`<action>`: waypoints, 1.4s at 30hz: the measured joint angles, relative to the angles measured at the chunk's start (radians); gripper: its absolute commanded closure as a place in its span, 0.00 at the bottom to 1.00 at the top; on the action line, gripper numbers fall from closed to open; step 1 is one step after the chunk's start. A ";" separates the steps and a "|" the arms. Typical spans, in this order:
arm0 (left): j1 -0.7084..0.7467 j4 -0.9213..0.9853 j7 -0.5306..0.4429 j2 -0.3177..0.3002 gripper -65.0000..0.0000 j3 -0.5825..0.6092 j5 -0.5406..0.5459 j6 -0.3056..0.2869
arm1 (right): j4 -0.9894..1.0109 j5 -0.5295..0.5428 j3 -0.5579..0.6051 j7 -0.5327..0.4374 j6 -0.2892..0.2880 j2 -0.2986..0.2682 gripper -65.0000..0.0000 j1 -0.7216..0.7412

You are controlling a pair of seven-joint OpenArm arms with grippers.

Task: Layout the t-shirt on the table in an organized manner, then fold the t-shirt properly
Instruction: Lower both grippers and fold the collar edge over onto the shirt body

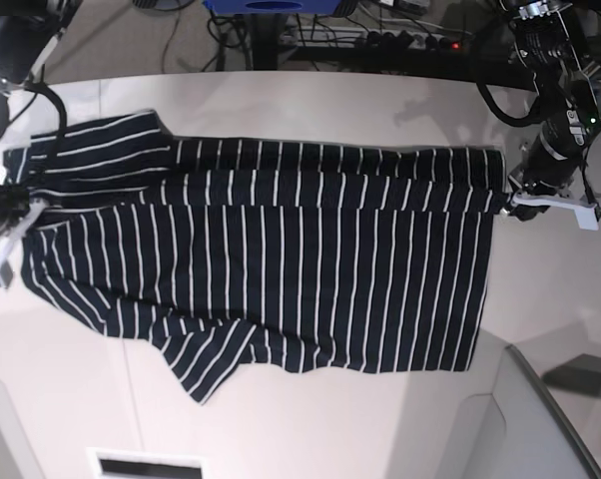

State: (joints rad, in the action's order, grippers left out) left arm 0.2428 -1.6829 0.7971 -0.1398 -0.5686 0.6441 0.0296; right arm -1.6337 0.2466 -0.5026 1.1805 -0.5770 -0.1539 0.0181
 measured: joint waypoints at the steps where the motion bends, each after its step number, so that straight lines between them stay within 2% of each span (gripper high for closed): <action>1: -0.009 0.020 -0.001 0.000 1.00 0.000 0.000 -0.001 | 0.034 -0.026 0.016 -0.019 -0.003 0.004 0.99 0.011; 8: -0.079 0.135 -0.003 -0.002 1.00 0.000 -0.012 0.004 | 0.269 -0.108 0.029 -0.169 -0.003 0.005 0.99 0.087; 12: -0.127 0.139 -0.003 0.010 1.00 0.009 -0.149 0.003 | 0.323 -0.154 0.029 -0.225 -0.006 0.007 0.99 0.101; 14: -0.147 0.138 -0.015 0.018 1.00 0.053 -0.222 0.003 | 0.347 -0.178 0.029 -0.245 -0.006 0.005 0.99 0.112; 18: -0.154 0.150 -0.108 0.027 1.00 0.179 -0.251 -0.004 | 0.368 -0.181 0.029 -0.290 -0.004 0.008 0.99 0.114; 20: -0.160 0.180 -0.130 0.021 1.00 0.224 -0.251 -0.005 | 0.370 -0.180 0.029 -0.293 0.063 0.008 0.99 0.114; 23: -0.158 0.201 -0.140 0.021 1.00 0.230 -0.255 -0.004 | 0.370 -0.181 0.029 -0.297 0.093 0.008 0.97 0.114; 24: -0.156 0.201 -0.140 0.021 1.00 0.229 -0.255 -0.002 | 0.370 -0.181 0.029 -0.297 0.098 0.008 0.94 0.114; 26: -0.158 0.201 -0.140 0.020 1.00 0.228 -0.255 -0.001 | 0.370 -0.181 0.029 -0.299 0.098 0.008 0.80 0.114; 30: -0.164 0.199 -0.143 0.023 1.00 0.156 -0.254 -0.001 | 0.365 -0.185 0.026 -0.299 0.099 0.005 0.38 0.120; 31: -0.169 0.199 -0.142 0.020 0.92 0.138 -0.259 0.006 | 0.365 -0.183 0.005 -0.299 0.097 0.007 0.30 0.126; 32: -0.175 0.199 -0.140 0.017 0.79 0.125 -0.262 0.007 | 0.358 -0.175 -0.032 -0.299 0.095 0.012 0.27 0.128; 33: -0.183 0.199 -0.143 0.015 0.67 0.117 -0.261 0.007 | 0.337 -0.177 -0.072 -0.299 0.095 0.018 0.26 0.128; 36: -0.198 0.185 -0.143 0.022 0.43 0.088 -0.251 -0.002 | 0.241 -0.183 -0.166 -0.333 0.099 0.024 0.26 0.116; 37: -0.198 0.172 -0.140 0.026 0.39 0.069 -0.249 -0.004 | 0.205 -0.189 -0.192 -0.339 0.100 0.030 0.26 0.108; 39: -0.192 0.138 -0.140 0.028 0.39 0.029 -0.248 -0.004 | 0.116 -0.185 -0.225 -0.333 0.098 0.054 0.26 0.071; 42: -0.172 0.082 -0.146 0.023 0.39 -0.029 -0.251 -0.002 | 0.034 -0.119 -0.286 -0.335 0.097 0.118 0.26 -0.001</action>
State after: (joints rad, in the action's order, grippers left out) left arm 0.0704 -1.6009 0.6514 -0.1165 -0.5972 0.3927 0.0277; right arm -1.5993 0.1280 -0.7887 0.8452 -0.4805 -0.0357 0.0174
